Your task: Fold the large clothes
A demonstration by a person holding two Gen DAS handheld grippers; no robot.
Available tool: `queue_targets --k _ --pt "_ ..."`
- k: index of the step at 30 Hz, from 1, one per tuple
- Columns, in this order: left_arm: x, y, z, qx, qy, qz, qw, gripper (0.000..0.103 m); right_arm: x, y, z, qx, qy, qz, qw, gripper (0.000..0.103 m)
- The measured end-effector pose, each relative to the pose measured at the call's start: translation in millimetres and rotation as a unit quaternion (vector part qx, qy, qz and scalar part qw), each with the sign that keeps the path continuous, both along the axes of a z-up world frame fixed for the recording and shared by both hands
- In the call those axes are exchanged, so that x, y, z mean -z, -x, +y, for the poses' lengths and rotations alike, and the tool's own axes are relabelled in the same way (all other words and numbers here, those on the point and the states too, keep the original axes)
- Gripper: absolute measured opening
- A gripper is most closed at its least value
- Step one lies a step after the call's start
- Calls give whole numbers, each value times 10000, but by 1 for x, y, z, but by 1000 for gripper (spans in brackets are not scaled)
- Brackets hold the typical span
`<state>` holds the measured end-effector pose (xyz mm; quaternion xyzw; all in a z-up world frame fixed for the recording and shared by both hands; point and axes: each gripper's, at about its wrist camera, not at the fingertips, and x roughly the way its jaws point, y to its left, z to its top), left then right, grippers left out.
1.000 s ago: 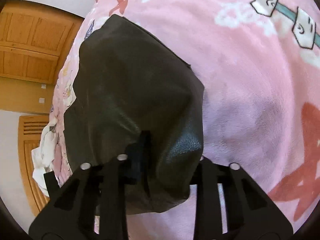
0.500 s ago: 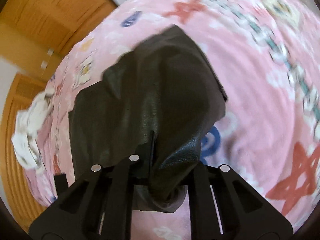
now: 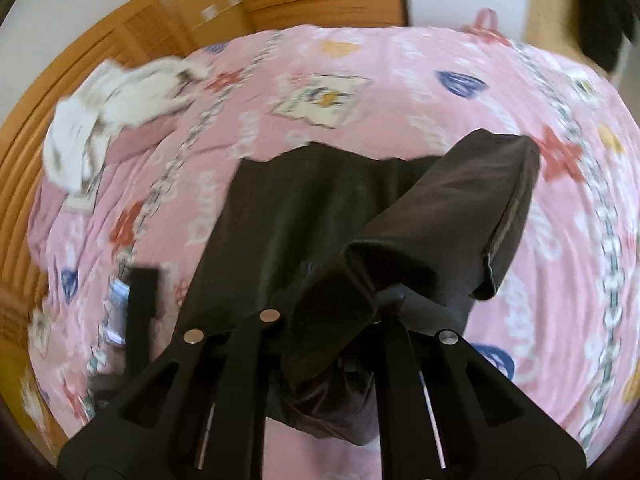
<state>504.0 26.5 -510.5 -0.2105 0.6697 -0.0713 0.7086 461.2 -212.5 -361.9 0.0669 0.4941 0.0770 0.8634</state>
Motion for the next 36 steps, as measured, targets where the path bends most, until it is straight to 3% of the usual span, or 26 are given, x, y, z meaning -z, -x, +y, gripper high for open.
queue_targets --k 1,3,5,8,11,13,16,20,24,27,29,31,34,36 --pt "4 -4 7 -31 -197 53 9998 8 -1 -2 9 -131 80 -28 9999 9" --pt "46 -15 19 -22 117 623 9980 8 -4 -4 28 -361 251 -61 9990 9" --pt "63 -18 19 12 186 683 9975 8 -1 -9 50 -610 411 30 9973 9" --pt "36 -13 63 -590 837 542 9933 8 -2 -10 83 -1063 700 -37 9919 9" --pt "3 0 110 -779 345 206 9962 8 2 -11 114 -1466 891 18 9852 9" --pt "9 9 142 -884 198 327 9954 8 17 -9 146 -1877 1170 106 9752 9" --pt "27 32 151 -974 -273 497 9936 8 49 -8 184 -2271 1599 215 9604 9" --pt "39 44 193 -1152 -279 652 9908 8 82 -10 210 -2546 1718 430 9507 9" --pt "68 83 219 -1243 -337 841 9881 8 113 -9 225 -2809 1794 737 9399 13" --pt "68 88 228 -1258 -333 893 9875 8 133 -6 230 -2860 1916 846 9351 29" --pt "63 87 227 -1188 -400 896 9881 8 127 -2 231 -2922 1631 818 9388 60" --pt "57 70 217 -1138 -484 884 9884 8 111 2 229 -2888 1344 740 9450 71" --pt "36 48 211 -1115 -556 747 9894 8 68 -4 214 -2528 792 893 9601 73" --pt "13 41 211 -1111 -569 564 9906 8 22 -18 187 -2116 -124 1014 9720 74"
